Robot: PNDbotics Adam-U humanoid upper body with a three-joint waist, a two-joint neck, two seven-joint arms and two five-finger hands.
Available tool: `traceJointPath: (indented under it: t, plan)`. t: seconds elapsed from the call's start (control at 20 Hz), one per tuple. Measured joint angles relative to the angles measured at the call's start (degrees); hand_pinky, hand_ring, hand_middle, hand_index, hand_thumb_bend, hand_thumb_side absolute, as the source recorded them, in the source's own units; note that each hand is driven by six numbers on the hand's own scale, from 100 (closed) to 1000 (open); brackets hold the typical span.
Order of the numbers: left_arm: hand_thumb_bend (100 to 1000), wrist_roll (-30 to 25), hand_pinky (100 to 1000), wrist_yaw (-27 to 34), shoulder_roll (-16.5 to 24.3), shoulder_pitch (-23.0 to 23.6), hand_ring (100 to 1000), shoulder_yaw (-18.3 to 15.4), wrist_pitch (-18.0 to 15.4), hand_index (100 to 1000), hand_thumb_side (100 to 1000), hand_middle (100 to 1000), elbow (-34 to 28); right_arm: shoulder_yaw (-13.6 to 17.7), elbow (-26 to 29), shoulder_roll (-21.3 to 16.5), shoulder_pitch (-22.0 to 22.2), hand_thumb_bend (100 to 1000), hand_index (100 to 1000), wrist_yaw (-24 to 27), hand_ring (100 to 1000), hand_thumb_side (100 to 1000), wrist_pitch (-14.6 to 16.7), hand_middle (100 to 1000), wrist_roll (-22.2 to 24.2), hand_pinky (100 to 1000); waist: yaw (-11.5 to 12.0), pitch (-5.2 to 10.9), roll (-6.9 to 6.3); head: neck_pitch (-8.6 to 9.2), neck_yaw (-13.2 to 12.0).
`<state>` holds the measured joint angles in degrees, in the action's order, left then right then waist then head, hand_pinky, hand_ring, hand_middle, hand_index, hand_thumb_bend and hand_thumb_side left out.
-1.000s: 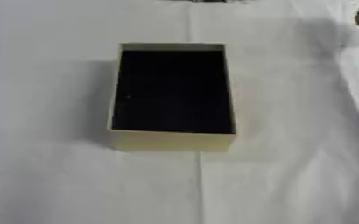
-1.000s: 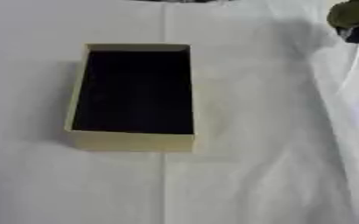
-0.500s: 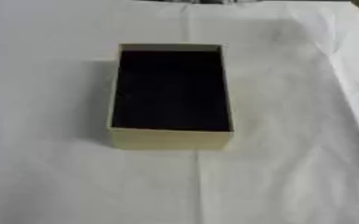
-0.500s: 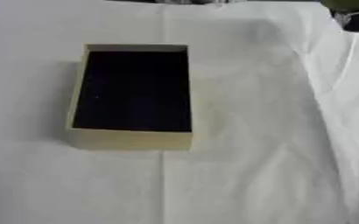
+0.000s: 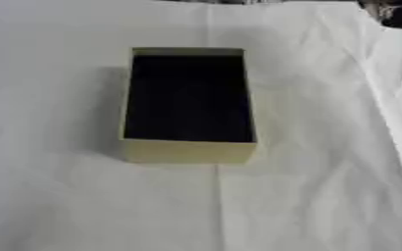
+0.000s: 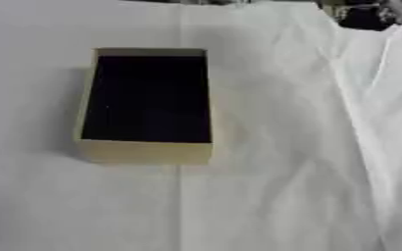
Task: Pick up objects on the table and place them in the box.
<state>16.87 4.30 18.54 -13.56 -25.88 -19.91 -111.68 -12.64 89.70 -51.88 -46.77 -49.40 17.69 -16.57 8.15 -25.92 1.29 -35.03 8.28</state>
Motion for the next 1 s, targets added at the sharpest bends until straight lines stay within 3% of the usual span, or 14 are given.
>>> traceJointPath:
  t: [0.3, 0.45, 0.6, 0.75, 1.0]
  plan:
    - [394, -0.04, 638, 0.06, -0.02, -0.01, 610, 0.03, 0.48, 743, 523, 605, -0.43, -4.94, 9.28, 8.30, -3.20, 343, 572, -2.29, 567, 100, 1.57, 518, 4.57, 535, -0.05, 0.23, 0.31, -0.18, 0.70]
    - [392, 0.12, 637, 0.06, -0.02, 0.00, 609, 0.03, 0.76, 742, 523, 604, -0.67, -7.53, 17.53, 14.20, -3.36, 293, 576, -4.52, 577, 100, -0.25, 507, 14.78, 540, -0.64, 0.54, 0.84, -0.19, 0.65]
    - [391, 0.19, 636, 0.05, -0.02, -0.01, 608, 0.03, 1.18, 742, 523, 603, -0.91, -9.52, 22.06, 19.14, -2.92, 254, 571, -5.12, 584, 100, -1.51, 507, 23.69, 546, -0.65, 0.70, 1.28, -0.20, 0.59]
    - [390, 0.34, 635, 0.03, -0.03, -0.02, 606, 0.03, 1.48, 738, 523, 602, -1.15, -10.66, 22.08, 22.70, -1.95, 218, 571, -6.03, 590, 100, -2.22, 504, 27.83, 550, -0.43, 0.70, 1.37, -0.20, 0.52]
    - [388, 0.50, 634, 0.03, -0.04, -0.05, 605, 0.03, 1.80, 735, 522, 601, -1.41, -11.47, 17.05, 26.31, -1.58, 199, 572, -8.43, 594, 100, -2.78, 504, 28.15, 552, 0.01, 0.71, 1.66, -0.20, 0.41]
